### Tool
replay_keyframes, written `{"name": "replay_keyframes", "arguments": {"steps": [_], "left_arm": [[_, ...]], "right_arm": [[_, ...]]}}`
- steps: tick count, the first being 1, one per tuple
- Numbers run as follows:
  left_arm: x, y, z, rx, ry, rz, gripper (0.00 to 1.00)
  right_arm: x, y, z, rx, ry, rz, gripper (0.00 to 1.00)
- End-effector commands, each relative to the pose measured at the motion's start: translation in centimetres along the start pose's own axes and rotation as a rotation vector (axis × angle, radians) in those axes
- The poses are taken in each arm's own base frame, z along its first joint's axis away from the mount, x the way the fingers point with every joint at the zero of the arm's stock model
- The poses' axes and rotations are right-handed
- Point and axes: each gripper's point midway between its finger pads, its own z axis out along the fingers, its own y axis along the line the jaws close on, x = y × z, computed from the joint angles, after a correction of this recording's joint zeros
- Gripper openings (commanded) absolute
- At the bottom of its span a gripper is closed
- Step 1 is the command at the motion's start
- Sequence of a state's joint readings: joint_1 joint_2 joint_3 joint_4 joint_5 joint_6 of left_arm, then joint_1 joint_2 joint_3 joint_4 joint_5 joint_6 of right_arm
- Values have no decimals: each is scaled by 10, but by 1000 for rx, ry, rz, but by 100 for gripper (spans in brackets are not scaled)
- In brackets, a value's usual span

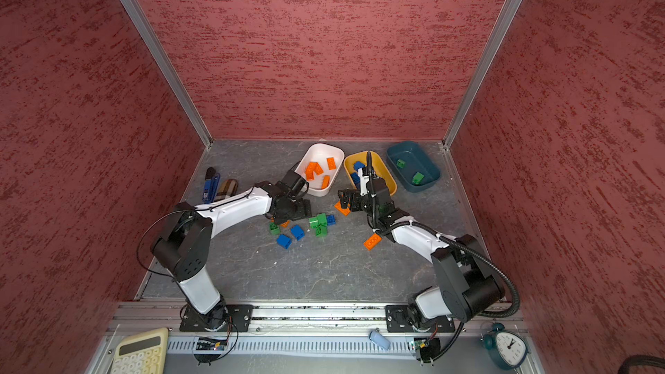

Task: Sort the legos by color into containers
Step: 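Grasp an orange brick beside the green bricks with the left gripper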

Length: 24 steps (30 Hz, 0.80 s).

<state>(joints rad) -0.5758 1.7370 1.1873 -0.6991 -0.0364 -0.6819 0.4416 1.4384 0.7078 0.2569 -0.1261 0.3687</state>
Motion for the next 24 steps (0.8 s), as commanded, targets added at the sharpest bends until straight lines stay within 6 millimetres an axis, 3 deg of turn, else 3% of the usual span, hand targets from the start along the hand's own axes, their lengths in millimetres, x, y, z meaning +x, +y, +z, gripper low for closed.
{"name": "replay_keyframes", "arguments": {"steps": [1,6,18,24], "left_arm": [[-7,17,-3,-68,-21,11,98],[0,20,5,-84,33,1,100],[-7,50,10,-124,-21,-172,99],[-13,39,27,-41,-2,-208,97]], "right_arm": [[-9,0,1,11,-26,5,99],[-11,1,1,13,-31,0,99],[-7,-3,2,27,-18,-3,99],[-7,-2,2,23,-21,1,99]]}}
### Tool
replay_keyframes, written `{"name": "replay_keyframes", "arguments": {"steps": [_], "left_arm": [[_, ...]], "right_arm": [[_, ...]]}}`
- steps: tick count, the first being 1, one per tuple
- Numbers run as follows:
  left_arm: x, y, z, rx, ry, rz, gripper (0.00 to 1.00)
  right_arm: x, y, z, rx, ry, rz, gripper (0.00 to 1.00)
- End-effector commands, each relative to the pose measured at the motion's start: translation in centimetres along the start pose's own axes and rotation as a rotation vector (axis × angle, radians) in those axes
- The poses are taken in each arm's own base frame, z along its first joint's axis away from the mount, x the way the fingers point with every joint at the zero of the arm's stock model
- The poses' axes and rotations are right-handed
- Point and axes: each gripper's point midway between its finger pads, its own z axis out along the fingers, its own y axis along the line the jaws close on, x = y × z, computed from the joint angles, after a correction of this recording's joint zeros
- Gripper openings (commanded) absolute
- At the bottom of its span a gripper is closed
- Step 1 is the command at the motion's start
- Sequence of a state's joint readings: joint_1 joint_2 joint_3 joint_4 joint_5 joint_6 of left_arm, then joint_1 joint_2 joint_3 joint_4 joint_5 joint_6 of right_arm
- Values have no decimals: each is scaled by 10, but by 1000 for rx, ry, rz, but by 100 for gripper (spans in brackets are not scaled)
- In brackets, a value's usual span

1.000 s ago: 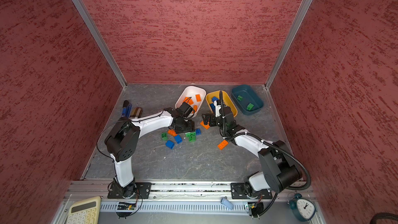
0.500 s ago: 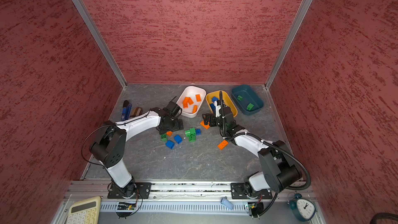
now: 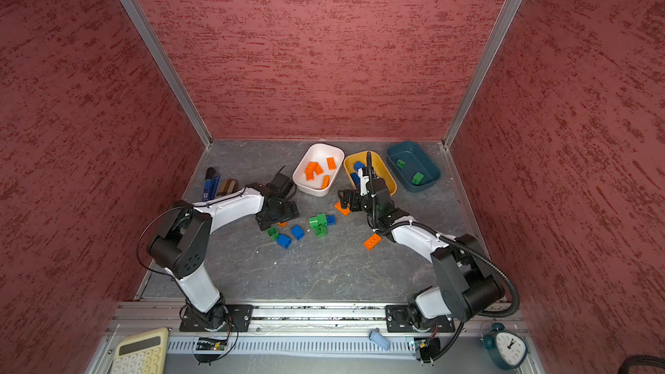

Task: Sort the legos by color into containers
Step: 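Grasp an orange brick beside the green bricks with the left gripper, then carry the orange brick over the white tub with the left gripper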

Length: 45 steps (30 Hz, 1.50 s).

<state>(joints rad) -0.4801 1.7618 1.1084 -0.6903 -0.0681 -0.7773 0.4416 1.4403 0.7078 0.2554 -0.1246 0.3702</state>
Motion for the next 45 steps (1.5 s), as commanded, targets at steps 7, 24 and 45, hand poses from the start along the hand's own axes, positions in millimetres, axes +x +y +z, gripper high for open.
{"name": "replay_keyframes", "arguments": {"steps": [7,24,45], "left_arm": [[-20,-31,17,81,-31,-31,76],[-12,-42,13,59,-33,114,32],[-126,-184,-60,409,-338,166,28]], "right_arm": [[-6,-5,-1,41,-23,-3,99],[1,-1,-5,12,4,-39,99],[20,14,0,-8,65,-45,99]]}}
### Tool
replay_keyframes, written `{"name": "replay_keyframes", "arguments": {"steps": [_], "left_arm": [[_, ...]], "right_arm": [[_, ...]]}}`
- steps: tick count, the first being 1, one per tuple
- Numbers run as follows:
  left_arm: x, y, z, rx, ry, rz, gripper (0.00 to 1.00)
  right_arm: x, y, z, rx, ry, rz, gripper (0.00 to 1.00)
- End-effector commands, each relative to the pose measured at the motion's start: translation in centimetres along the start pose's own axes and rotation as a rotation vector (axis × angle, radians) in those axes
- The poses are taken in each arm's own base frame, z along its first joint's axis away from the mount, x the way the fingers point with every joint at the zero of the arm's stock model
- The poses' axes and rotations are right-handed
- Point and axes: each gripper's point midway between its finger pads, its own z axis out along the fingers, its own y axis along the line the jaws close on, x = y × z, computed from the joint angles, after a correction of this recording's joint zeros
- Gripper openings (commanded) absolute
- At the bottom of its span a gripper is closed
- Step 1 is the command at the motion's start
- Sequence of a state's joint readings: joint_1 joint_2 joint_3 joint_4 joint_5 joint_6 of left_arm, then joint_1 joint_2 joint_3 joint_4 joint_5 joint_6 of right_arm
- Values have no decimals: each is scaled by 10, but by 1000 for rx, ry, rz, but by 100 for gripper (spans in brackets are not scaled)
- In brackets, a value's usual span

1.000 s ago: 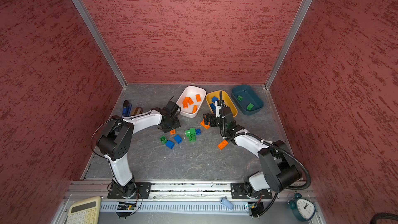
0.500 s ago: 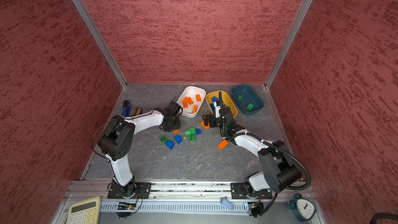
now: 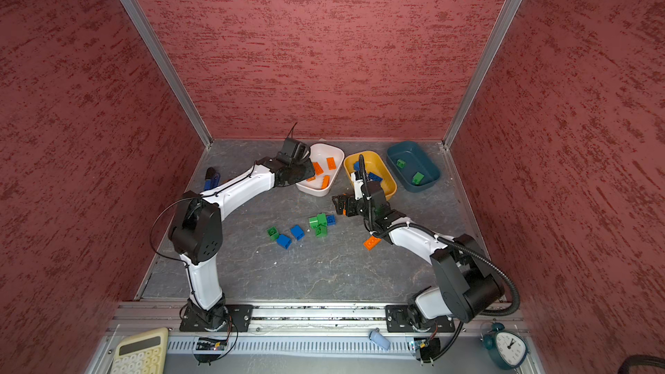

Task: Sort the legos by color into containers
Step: 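Carry the orange brick over the white tub with the left gripper, then drop the orange brick into the white tub with left while right lowers to pile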

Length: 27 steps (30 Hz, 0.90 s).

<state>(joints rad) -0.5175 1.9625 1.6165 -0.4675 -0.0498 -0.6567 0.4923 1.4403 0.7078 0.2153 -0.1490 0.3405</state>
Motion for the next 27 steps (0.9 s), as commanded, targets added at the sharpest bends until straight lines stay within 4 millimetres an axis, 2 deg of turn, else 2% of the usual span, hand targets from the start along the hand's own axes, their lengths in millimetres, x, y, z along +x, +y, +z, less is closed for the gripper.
{"name": "replay_keyframes", "arguments": {"steps": [1,6,13,16,21,24,27], "left_arm": [[0,-7,30,5,18,48,28],[-16,-20,58,16,1,64,30],[-28,-20,94,36,31,38,33],[-29,-20,103,58,46,19,40],[-30,-29,104,125,88,-4,61],[-34,-33,93,136,82,-5,68],[-40,-41,74,171,68,-7,75]], "right_arm": [[2,-6,-2,44,3,6,99],[8,-10,-6,69,15,2,99],[10,-10,-3,70,30,6,99],[10,-8,-1,63,34,8,99],[16,-2,2,47,63,-2,99],[29,1,9,35,113,-21,96],[41,14,16,-19,171,-54,90]]}}
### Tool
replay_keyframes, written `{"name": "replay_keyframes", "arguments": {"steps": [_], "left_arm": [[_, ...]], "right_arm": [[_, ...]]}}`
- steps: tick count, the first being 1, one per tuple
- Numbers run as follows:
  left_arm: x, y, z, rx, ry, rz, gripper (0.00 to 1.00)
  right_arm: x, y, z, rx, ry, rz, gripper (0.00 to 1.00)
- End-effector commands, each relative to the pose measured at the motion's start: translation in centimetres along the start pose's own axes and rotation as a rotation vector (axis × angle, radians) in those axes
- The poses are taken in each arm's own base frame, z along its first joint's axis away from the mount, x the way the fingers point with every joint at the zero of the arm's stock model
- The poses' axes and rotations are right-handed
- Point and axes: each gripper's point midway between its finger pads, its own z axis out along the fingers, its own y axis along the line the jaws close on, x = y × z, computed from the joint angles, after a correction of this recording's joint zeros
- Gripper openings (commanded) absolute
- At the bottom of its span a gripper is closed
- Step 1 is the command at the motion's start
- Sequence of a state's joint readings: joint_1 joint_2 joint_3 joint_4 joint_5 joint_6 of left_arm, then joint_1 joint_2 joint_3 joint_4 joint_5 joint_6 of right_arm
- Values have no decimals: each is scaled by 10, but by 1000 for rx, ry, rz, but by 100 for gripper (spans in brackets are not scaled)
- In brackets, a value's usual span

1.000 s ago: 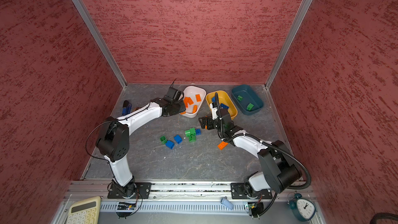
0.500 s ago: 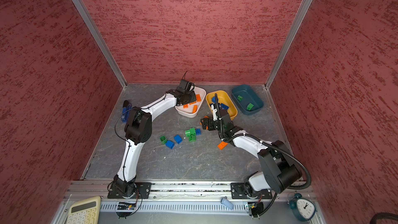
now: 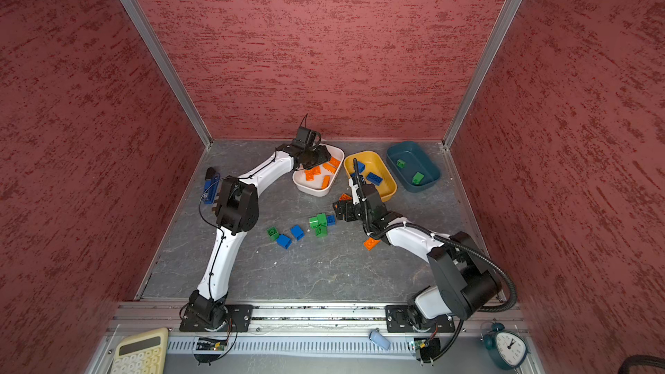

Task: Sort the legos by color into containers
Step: 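Drop the orange brick into the white tub with left while right lowers to pile, then grasp a tall green brick from the pile with the right gripper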

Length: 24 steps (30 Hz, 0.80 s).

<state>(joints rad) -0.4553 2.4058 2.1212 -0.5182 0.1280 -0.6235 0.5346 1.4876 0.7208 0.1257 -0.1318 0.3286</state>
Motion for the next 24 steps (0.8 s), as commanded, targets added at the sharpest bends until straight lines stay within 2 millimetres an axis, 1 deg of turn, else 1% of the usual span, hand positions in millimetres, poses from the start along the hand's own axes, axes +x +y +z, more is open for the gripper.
{"name": "replay_keyframes", "arguments": {"steps": [1,5,7,9,11,14,17,19,21,24], "left_arm": [[-8,-24,-34,70,-20,8,78],[-13,-29,-64,93,-70,14,89],[-14,-27,-77,97,-91,12,93],[-12,-21,-85,95,-97,2,96],[-8,-12,-95,93,-96,-21,98],[-2,5,-104,80,-95,-53,100],[3,26,-109,34,-103,-74,99],[4,36,-112,16,-104,-92,99],[6,42,-115,10,-105,-107,99],[9,47,-120,12,-113,-117,99]], "right_arm": [[8,19,9,-61,61,-54,89],[18,41,19,-100,106,-108,81],[18,48,24,-91,105,-124,73],[16,46,30,-35,102,-100,65],[17,50,35,-34,122,-90,59],[22,52,44,-12,148,-96,57],[29,59,53,-29,188,-112,55],[32,60,59,-16,208,-119,53],[35,58,62,11,218,-121,52],[40,54,63,34,235,-124,51]]}}
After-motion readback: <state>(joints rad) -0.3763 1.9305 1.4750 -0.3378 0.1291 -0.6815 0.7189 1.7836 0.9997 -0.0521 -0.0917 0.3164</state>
